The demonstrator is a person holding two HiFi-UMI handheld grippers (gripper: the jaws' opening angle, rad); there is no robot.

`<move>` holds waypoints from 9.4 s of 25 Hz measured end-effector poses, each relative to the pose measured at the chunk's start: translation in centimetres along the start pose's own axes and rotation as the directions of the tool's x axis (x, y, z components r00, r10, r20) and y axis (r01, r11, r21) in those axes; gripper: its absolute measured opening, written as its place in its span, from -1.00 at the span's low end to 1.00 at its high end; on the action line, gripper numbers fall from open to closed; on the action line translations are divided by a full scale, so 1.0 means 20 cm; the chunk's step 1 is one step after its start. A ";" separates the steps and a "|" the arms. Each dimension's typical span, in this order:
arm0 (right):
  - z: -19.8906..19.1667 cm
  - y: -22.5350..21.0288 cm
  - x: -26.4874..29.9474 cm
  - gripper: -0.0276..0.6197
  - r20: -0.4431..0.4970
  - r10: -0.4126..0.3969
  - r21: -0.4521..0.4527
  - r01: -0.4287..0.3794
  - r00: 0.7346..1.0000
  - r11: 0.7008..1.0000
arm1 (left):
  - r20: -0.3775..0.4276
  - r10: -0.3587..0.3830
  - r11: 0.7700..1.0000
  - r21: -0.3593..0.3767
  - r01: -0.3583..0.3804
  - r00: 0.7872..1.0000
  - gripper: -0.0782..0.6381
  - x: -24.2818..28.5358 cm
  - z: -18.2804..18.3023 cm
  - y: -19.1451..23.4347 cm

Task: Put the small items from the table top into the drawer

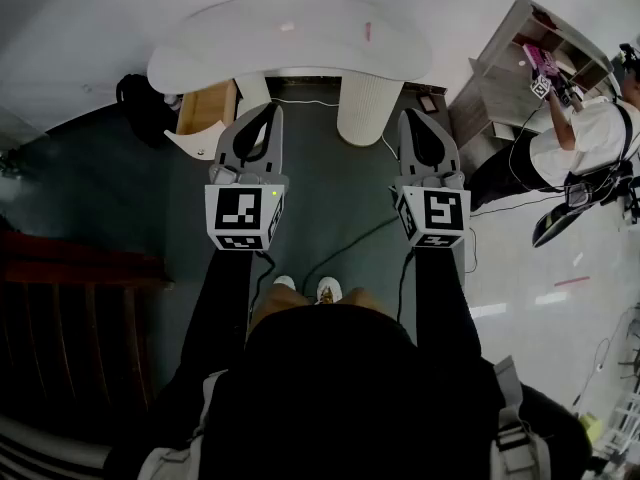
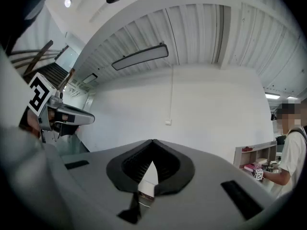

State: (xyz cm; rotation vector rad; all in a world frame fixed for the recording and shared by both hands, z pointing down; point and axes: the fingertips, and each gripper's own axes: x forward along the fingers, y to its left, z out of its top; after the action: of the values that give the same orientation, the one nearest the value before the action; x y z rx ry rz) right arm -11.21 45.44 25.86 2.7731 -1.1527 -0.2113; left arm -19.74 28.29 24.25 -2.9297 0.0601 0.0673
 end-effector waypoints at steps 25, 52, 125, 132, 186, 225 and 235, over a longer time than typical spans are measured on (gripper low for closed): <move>-0.01 -0.11 0.00 -0.83 0.020 -0.016 0.026 0.015 1.000 1.000 | -0.013 -0.043 0.999 0.027 0.044 0.999 -0.74 0.10 0.02 -0.09; -0.11 -0.32 1.16 -0.83 0.013 -0.127 -0.003 0.127 0.992 0.992 | 0.044 -0.132 0.990 0.058 0.129 0.990 -0.74 1.14 -0.08 0.58; -1.34 -1.17 2.97 -0.70 -0.372 -0.097 0.149 0.163 0.923 0.975 | -0.017 -0.266 0.964 -0.007 0.266 0.964 -0.74 3.17 -0.62 0.93; -1.89 -1.05 2.83 -0.56 -0.621 -0.006 0.239 0.196 0.784 0.951 | -0.024 -0.274 0.962 -0.016 0.274 0.961 -0.74 3.19 -0.65 0.94; -0.79 -1.30 2.96 -0.72 -0.041 -0.168 0.045 0.170 0.985 0.984 | 0.046 -0.210 0.972 -0.095 0.214 0.977 -0.74 3.24 -0.58 0.96; -0.34 1.17 3.24 -0.72 0.128 0.679 0.110 -0.691 0.723 0.715 | -0.186 0.604 0.793 0.046 -0.608 0.775 -0.74 1.17 -0.80 2.39; -0.31 1.76 3.03 -0.72 0.135 0.822 0.133 -0.832 0.554 0.539 | -0.225 0.741 0.662 0.090 -0.744 0.632 -0.74 0.60 -0.84 2.47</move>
State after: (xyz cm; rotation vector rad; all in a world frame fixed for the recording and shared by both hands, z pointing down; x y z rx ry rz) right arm 7.78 -21.83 33.37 1.9833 -2.4457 -0.0671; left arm -9.32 -23.91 29.81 -2.6754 1.3168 -0.1722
